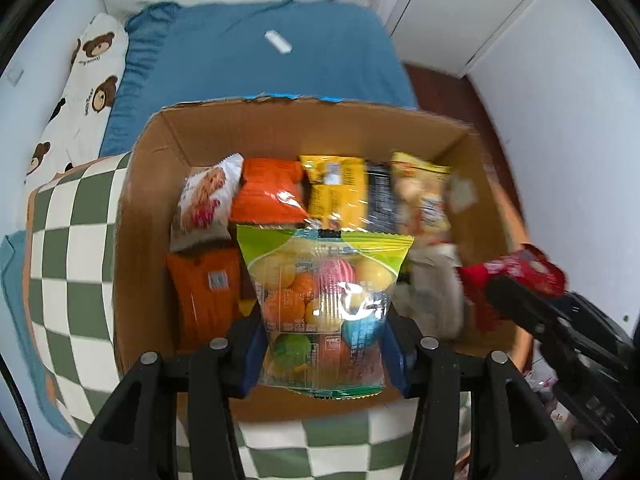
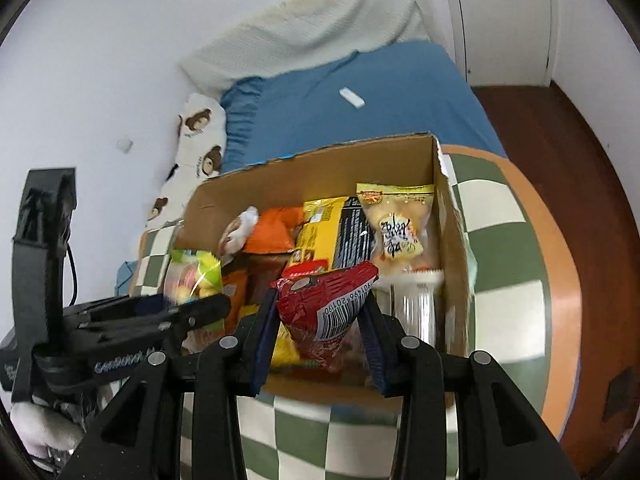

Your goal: Organize snacks

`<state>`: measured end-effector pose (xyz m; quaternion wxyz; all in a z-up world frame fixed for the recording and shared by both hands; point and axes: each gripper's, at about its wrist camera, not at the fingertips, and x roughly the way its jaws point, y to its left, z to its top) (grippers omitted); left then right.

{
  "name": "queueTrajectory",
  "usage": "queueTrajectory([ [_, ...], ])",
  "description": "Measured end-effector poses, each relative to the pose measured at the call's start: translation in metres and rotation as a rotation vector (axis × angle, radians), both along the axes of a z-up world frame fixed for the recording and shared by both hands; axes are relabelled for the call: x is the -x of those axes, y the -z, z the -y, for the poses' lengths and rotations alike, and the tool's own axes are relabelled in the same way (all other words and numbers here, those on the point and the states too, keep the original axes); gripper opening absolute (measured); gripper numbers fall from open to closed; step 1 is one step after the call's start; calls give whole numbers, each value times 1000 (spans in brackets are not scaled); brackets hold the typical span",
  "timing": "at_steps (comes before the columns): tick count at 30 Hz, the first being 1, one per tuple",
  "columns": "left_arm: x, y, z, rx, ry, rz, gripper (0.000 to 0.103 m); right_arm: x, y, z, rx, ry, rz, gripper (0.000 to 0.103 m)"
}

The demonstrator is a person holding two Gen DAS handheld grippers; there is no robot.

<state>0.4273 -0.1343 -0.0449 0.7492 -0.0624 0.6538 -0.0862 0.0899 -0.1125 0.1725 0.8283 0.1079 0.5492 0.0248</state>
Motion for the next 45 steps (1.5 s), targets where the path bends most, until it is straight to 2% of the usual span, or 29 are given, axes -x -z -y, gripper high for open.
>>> queueTrajectory([
  [7, -49, 59, -11, -65, -7, -143, 49, -49, 50, 4, -18, 9, -154, 44],
  [9, -54, 69, -15, -51, -22, -176, 51, -60, 69, 3, 4, 8, -245, 56],
  [10, -55, 72, -17, -52, -32, -181, 61, -64, 74, 2, 20, 6, -267, 76],
  [11, -57, 74, -19, -56, -41, -180, 77, -66, 79, 1, 44, 3, -282, 91],
  [12, -58, 75, -21, -67, -42, -177, 84, -68, 81, 0, 72, 2, -291, 95],
  [13, -58, 77, -22, -73, -42, -175, 92, -69, 83, 0, 90, 2, -298, 95],
  [17, -55, 83, -27, -102, -37, -164, 98, -71, 88, -4, 170, -2, -316, 96],
  [23, -48, 81, -35, -109, -57, -151, 99, -70, 85, -9, 244, 2, -328, 98],
  [29, -32, 64, -35, -120, -58, -112, 99, -57, 80, -14, 270, 1, -308, 98],
  [34, -15, 43, -38, -96, -83, -59, 99, -38, 57, -22, 275, 7, -238, 98],
  [45, 40, -16, -37, -121, -87, 112, 99, 6, -2, -29, 283, 5, -93, 98],
])
